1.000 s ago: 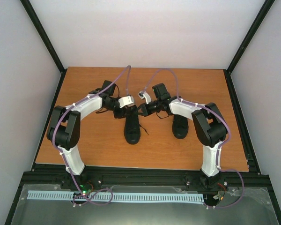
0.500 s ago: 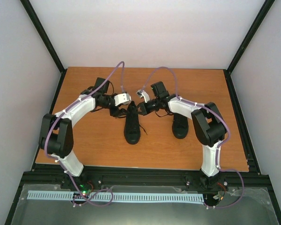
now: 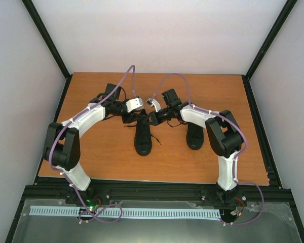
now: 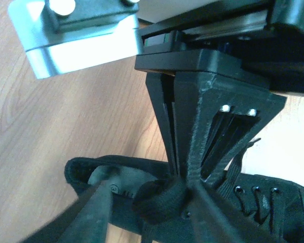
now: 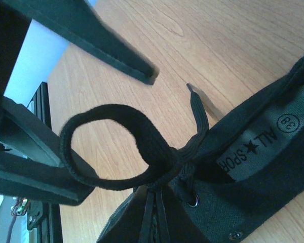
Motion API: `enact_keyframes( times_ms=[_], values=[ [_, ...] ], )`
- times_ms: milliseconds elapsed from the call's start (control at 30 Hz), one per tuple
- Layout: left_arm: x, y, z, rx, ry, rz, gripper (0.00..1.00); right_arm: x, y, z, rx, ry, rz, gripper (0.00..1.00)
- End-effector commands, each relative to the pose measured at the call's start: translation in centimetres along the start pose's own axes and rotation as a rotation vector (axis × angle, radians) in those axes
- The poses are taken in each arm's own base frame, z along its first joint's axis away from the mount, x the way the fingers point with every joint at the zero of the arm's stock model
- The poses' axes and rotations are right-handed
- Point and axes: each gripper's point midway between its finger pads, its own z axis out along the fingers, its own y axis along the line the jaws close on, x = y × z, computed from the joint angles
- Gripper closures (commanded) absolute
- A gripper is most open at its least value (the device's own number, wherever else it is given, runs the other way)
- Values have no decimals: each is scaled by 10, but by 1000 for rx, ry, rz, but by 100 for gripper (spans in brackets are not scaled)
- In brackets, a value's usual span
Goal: Tie the shoes
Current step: Cross the shoelace with the shoelace.
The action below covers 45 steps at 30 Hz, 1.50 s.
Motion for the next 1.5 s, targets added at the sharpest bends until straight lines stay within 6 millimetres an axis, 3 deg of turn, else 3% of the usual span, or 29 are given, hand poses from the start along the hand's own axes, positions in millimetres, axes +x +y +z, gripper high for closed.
enact_keyframes(
  times_ms=[0, 167, 367, 533, 800, 1167, 1300, 1467],
  values=[
    [-21, -2, -3, 27, -55, 25, 60, -5, 2, 4, -3, 2, -28, 97],
    [-13, -7, -2, 55, -28, -12, 98, -4, 2, 3, -1, 5, -31, 97],
    [22, 18, -5, -30, 75, -114, 99, -2, -3, -6, 32, 1, -31, 97],
    [49, 20, -7, -56, 142, -129, 99, -1, -10, -10, 47, -3, -9, 97],
    [67, 21, -8, -68, 183, -149, 99, -2, -16, -13, 69, -4, 4, 97],
    [72, 9, -8, -32, 177, -141, 99, -2, -14, -10, 39, -4, 19, 91],
    [72, 8, -8, -25, 173, -140, 99, -2, -15, -11, 44, -8, 21, 97],
    [72, 7, -8, -23, 172, -141, 99, -3, -15, -10, 43, -13, 26, 93]
  ],
)
